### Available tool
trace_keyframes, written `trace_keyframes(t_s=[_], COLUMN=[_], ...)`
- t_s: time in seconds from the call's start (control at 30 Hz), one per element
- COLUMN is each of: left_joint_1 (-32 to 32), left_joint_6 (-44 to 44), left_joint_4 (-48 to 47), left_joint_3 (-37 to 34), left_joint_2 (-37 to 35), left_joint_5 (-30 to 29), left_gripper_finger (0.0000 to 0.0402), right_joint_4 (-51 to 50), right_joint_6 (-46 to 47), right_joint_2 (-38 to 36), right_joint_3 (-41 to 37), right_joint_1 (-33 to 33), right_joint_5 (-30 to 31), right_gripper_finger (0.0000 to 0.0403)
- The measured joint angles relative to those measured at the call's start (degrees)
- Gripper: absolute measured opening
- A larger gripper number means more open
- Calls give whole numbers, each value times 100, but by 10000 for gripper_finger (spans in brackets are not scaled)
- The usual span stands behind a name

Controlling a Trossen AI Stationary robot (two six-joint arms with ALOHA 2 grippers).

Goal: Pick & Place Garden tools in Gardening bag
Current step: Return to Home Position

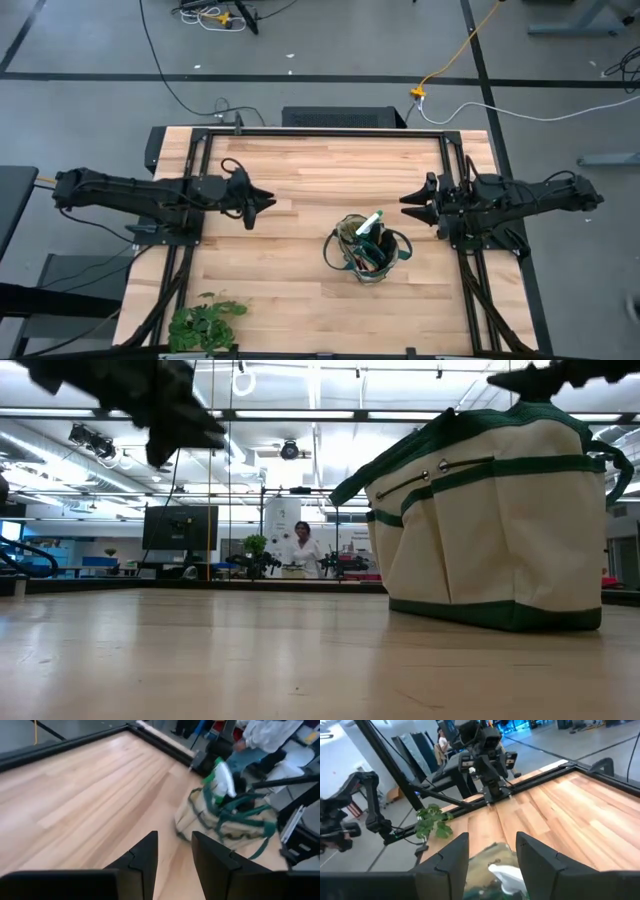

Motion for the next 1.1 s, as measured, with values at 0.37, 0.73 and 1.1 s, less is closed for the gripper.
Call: trace_keyframes(t_s=[0.37, 0.73, 1.1], left_joint_1=[-25, -286, -279], left_joint_6=[-739, -1530, -728], left_joint_4=[1264, 2460, 1758], left_joint_3=[-1556, -2949, -3069], left_joint_2=[-236, -234, -225], left_joint_5=[-299, -568, -342], left_gripper_finger=[126, 126, 126], right_joint_4=[496, 2401, 2499], right_joint_6=[671, 876, 541], right_joint_2=[-717, -875, -883], right_joint_3=[-1299, -2970, -2948], right_joint_1=[0, 0, -4], right_joint_5=[498, 587, 1011], right_gripper_finger=[165, 165, 165])
